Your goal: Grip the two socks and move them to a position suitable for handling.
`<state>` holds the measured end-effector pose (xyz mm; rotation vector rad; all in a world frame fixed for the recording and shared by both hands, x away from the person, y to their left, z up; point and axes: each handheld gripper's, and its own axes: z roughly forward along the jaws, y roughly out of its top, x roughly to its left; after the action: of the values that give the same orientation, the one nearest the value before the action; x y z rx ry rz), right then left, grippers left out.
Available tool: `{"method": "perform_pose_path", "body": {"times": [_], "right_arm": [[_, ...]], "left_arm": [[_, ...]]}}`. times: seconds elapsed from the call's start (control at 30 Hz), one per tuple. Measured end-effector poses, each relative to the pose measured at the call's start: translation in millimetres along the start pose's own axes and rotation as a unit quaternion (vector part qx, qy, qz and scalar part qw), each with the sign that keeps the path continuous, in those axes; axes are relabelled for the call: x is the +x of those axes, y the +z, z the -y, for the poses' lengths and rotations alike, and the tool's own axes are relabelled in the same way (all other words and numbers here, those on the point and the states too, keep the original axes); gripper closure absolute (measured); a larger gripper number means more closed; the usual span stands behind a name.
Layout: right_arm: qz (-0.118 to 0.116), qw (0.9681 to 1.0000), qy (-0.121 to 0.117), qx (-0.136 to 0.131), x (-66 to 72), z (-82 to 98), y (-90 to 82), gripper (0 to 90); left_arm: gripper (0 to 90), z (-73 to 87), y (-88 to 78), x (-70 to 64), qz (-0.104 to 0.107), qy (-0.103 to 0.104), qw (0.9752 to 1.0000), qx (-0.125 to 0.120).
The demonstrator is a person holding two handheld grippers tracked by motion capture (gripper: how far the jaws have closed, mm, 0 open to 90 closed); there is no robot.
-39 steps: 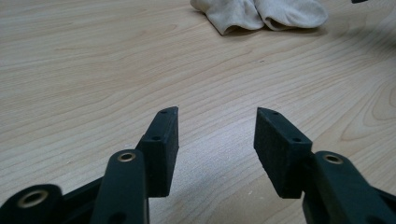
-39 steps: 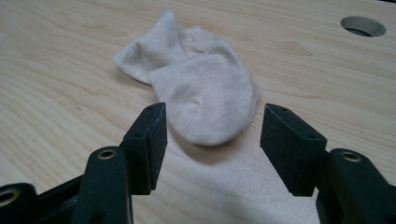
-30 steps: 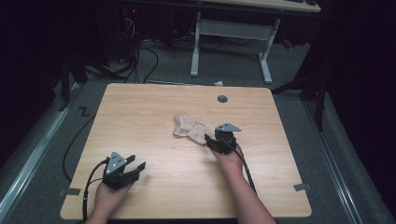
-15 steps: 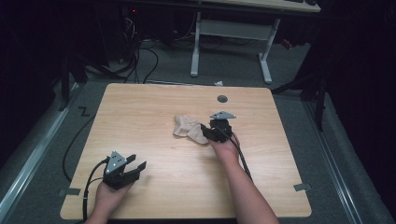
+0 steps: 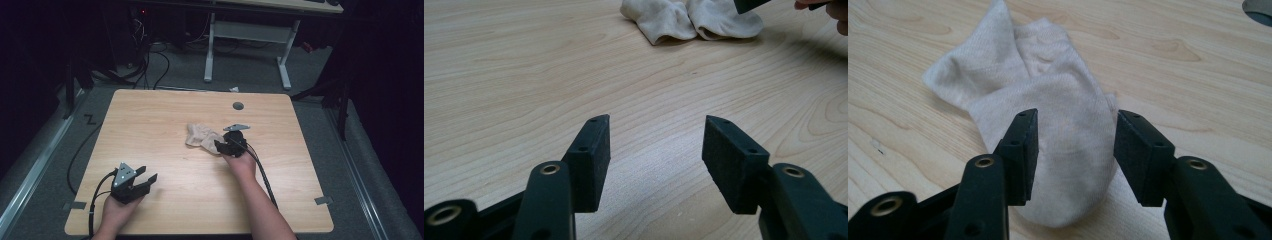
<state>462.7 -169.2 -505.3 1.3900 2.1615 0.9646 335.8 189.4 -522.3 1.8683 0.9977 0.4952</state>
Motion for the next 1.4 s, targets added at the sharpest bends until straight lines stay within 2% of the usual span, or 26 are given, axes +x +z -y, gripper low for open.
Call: {"method": "perform_pose_path", "body": {"times": [0.3,0.37,0.47,0.53,0.57,0.6,0.77,0.97,1.0,1.03,1.07,1.13,1.2,1.27,1.33,1.4], "right_arm": [[0.0,0.9999,0.008,0.009,-3.2,9.9,2.7,57.0],[0.004,0.9997,0.018,0.014,-5.6,12.0,4.1,58.1],[0.004,0.9996,0.02,0.019,-6.9,12.7,5.2,60.4],[-0.001,0.9995,0.021,0.025,-6.2,13.6,6.0,70.4],[-0.001,0.9995,0.021,0.025,-6.2,13.6,6.0,70.4],[-0.004,0.9996,0.014,0.023,-4.9,14.2,5.8,82.2],[-0.006,1.0,0.001,0.007,0.5,14.0,-1.9,86.1],[-0.025,0.999,-0.01,-0.036,8.9,16.5,-31.6,86.3],[-0.033,0.9983,-0.011,-0.046,11.1,19.6,-43.5,86.2],[-0.033,0.9983,-0.011,-0.046,11.1,19.6,-43.5,86.2],[-0.039,0.9974,-0.016,-0.058,14.5,23.9,-55.9,86.2],[-0.046,0.9965,-0.019,-0.067,19.4,30.0,-68.1,86.1],[-0.048,0.9962,-0.02,-0.07,21.5,32.7,-72.2,86.1],[-0.061,0.9952,-0.024,-0.073,30.5,47.4,-84.9,85.9],[-0.064,0.995,-0.025,-0.073,32.3,51.5,-86.6,85.9],[-0.08,0.995,-0.019,-0.058,41.2,70.8,-90.9,85.7]], "left_arm": [[45.7,0.8,0.1,2.4,-0.001,-0.009,1.0,-0.003],[45.5,0.9,0.0,2.4,-0.001,-0.008,1.0,-0.003],[45.5,1.3,0.8,2.1,0.001,-0.005,1.0,0.002],[45.4,1.6,1.1,1.5,0.0,-0.004,1.0,-0.001],[45.4,1.7,1.1,1.3,0.0,-0.004,1.0,-0.001],[45.4,1.7,1.4,1.3,0.001,-0.004,1.0,0.0],[45.5,1.6,1.4,1.5,0.001,-0.005,1.0,-0.001],[45.8,1.5,1.3,0.2,0.004,-0.007,1.0,-0.002],[46.2,1.5,1.2,-0.2,0.005,-0.006,1.0,-0.002],[46.2,1.4,1.1,-0.4,0.007,-0.007,0.9999,-0.002],[46.3,1.4,1.3,-1.5,0.01,-0.008,0.9999,-0.002],[46.3,1.3,1.6,-2.7,0.012,-0.008,0.9999,-0.001],[46.3,1.2,2.0,-3.8,0.014,-0.007,0.9999,-0.001],[46.2,1.1,3.5,-6.8,0.018,-0.006,0.9998,0.0],[46.2,1.1,4.1,-8.5,0.02,-0.002,0.9998,0.002],[46.2,1.0,5.1,-12.0,0.023,0.001,0.9997,0.002]]}}
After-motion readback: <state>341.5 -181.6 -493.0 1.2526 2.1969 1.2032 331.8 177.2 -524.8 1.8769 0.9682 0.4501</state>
